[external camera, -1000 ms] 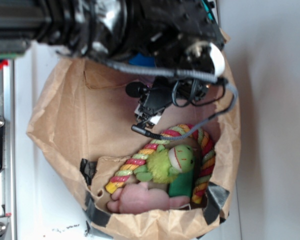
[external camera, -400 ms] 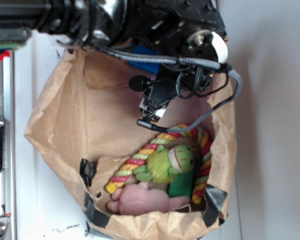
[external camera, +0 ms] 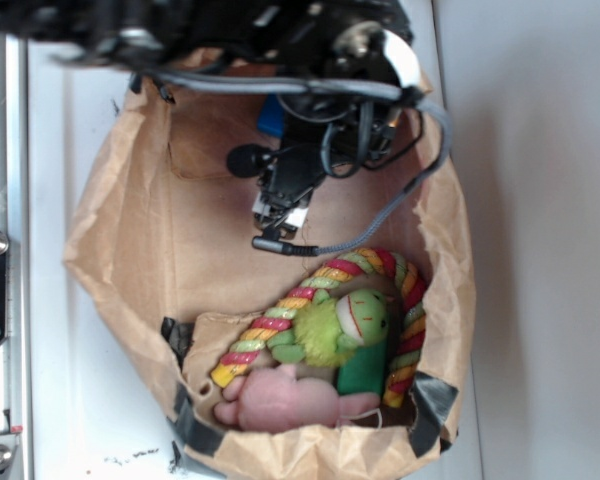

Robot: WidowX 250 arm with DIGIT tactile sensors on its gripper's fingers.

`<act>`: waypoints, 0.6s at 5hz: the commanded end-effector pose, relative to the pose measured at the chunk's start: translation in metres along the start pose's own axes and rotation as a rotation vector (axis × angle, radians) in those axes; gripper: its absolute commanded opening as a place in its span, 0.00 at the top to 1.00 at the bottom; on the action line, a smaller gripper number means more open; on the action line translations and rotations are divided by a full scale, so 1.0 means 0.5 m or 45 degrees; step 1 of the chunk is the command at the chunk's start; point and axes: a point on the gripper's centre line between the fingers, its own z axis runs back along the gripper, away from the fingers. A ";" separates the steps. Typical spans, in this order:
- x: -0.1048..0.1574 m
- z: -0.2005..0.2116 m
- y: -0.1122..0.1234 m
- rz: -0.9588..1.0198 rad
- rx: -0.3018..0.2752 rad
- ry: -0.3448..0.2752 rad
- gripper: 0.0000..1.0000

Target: Grab the blue block.

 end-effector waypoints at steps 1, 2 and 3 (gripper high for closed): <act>0.017 0.029 0.045 0.090 0.227 -0.062 0.00; 0.021 0.022 0.055 0.105 0.250 -0.052 0.00; 0.024 0.017 0.060 0.111 0.246 -0.036 0.00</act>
